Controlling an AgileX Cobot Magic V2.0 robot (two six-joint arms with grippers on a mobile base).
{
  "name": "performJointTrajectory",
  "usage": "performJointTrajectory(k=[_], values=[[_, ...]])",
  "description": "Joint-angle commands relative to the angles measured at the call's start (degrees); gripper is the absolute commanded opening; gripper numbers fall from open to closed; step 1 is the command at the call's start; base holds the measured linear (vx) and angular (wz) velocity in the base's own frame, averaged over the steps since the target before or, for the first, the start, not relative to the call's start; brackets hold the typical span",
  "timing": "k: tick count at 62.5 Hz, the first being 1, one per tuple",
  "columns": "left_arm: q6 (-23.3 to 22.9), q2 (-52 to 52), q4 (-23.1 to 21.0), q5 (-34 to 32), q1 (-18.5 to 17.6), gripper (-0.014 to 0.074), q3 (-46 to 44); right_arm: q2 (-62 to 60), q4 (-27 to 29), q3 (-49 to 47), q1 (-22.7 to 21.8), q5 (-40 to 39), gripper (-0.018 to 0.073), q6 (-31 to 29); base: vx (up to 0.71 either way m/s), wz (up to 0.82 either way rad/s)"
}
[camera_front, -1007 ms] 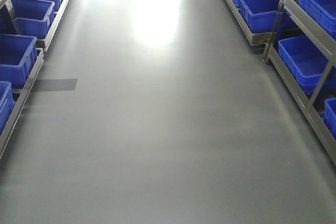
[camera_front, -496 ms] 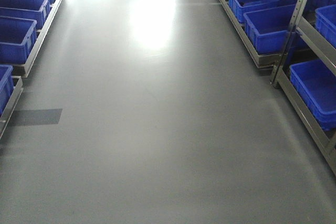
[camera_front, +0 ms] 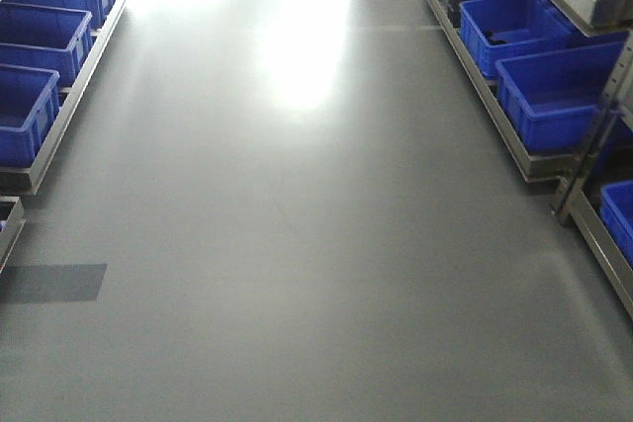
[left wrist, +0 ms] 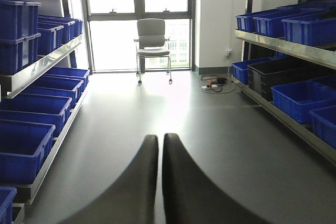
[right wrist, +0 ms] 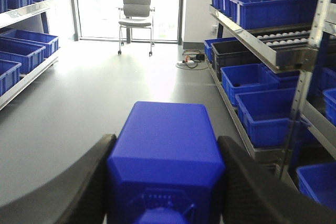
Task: Pour parts from conveyor to right shelf
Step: 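Turn into the aisle between blue-bin shelves and drive forward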
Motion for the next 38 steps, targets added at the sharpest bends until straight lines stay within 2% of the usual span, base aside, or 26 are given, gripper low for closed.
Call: performJointTrajectory(k=[1, 38], values=[[-0.16, -0.81, -0.16, -4.39, -0.03, -0.0006, 1.75, 0.69, 0.02, -1.49, 0.07, -4.65, -0.0005, -0.31, 0.6, 0.11], [-0.16, -0.81, -0.16, -4.39, -0.03, -0.0006, 1.75, 0.69, 0.02, -1.49, 0.01, -4.65, -0.0005, -0.31, 0.54, 0.11]])
